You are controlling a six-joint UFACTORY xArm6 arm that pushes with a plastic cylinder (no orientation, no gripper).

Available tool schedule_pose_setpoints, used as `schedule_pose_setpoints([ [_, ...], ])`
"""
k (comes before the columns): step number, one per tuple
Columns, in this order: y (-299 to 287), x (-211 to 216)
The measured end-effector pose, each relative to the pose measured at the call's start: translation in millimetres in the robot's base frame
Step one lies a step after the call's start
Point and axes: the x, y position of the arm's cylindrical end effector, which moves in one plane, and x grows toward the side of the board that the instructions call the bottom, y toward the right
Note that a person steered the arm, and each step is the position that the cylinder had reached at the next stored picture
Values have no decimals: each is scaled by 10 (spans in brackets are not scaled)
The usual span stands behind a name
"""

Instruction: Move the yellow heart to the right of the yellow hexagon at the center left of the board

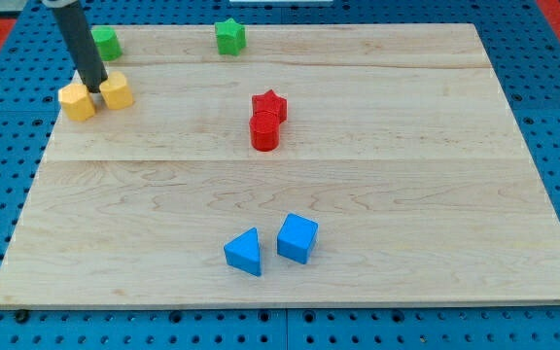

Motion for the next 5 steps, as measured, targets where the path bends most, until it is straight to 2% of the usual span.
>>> schedule_pose_setpoints([
  [1, 0, 203],
  [2, 98, 215],
  [4, 643, 447],
  [5, 1182, 409],
])
